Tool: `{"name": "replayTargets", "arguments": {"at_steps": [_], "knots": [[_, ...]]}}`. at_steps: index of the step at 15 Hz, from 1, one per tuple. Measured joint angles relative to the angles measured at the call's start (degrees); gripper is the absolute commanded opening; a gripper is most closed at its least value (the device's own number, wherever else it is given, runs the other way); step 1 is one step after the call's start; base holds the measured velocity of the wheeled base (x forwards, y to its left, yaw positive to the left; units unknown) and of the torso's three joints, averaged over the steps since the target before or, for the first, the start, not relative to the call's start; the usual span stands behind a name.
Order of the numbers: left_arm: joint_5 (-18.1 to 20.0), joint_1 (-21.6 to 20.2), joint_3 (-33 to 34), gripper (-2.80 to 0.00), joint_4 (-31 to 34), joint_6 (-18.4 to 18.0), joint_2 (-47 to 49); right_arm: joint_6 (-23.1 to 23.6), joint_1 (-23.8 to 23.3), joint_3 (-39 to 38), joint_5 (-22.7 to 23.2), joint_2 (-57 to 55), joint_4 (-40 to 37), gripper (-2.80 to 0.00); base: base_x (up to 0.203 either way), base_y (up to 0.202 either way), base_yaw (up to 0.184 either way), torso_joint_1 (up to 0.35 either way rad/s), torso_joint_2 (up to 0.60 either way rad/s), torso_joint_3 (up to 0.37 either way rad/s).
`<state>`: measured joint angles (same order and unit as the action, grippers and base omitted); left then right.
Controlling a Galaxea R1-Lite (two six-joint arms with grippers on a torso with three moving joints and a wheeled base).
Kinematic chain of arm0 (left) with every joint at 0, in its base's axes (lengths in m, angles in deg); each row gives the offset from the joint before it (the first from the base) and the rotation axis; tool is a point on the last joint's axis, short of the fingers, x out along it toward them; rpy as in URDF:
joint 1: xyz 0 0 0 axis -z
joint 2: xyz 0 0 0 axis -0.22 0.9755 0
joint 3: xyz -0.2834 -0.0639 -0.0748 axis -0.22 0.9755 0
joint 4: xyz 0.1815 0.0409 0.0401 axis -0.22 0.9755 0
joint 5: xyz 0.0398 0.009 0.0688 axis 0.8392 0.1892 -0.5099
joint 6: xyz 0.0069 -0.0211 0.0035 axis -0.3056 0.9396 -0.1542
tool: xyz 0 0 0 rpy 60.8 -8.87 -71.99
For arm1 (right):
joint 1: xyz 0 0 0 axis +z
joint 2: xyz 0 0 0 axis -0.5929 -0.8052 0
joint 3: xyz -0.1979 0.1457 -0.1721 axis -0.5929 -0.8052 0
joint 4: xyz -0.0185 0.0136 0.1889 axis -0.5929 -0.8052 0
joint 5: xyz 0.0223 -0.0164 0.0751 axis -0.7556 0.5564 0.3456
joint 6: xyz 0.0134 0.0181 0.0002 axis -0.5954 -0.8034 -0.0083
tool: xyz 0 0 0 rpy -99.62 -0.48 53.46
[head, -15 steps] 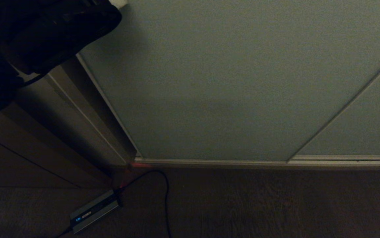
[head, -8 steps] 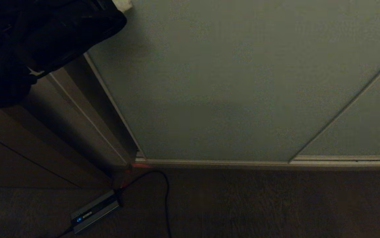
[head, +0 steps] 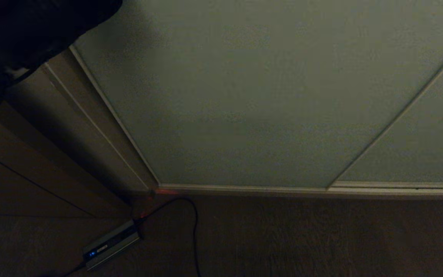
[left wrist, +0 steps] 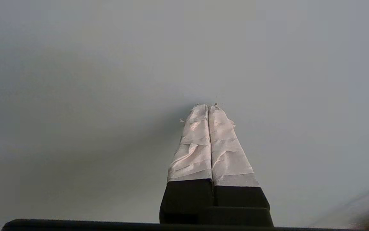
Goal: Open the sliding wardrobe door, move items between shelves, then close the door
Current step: Close the door
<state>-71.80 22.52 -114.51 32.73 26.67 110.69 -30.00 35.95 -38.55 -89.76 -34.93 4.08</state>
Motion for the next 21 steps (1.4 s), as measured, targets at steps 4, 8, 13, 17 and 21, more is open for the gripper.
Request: {"name": "replayTargets", "arguments": {"at_steps": [4,8,13,17,21], "knots": [[0.29,-0.04,1.04,-2.80,0.52,0.00,-1.12,-0.02,0.09,0.00,0.02,0.00,0.00,-2.80,0.000,0.000,0.000,0.000,0.00,0.000],[0.30,-0.12,3.00,-2.80,1.87,-0.10,-5.39,-0.05,0.09,0.00,0.02,0.00,0.02,-2.80,0.000,0.000,0.000,0.000,0.00,0.000],[7.52,0.00,13.82,-2.80,10.56,-0.63,-20.95,-0.02,0.09,0.00,0.02,0.00,0.02,-2.80,0.000,0.000,0.000,0.000,0.00,0.000],[9.50,-0.04,20.97,-2.80,21.15,-1.44,-33.34,-0.02,0.09,0.00,0.00,0.00,0.00,-2.80,0.000,0.000,0.000,0.000,0.00,0.000],[3.89,-0.30,30.20,-2.80,33.03,-6.91,-44.44,-0.02,0.09,0.00,0.00,0.00,0.00,-2.80,0.000,0.000,0.000,0.000,0.00,0.000]]}}
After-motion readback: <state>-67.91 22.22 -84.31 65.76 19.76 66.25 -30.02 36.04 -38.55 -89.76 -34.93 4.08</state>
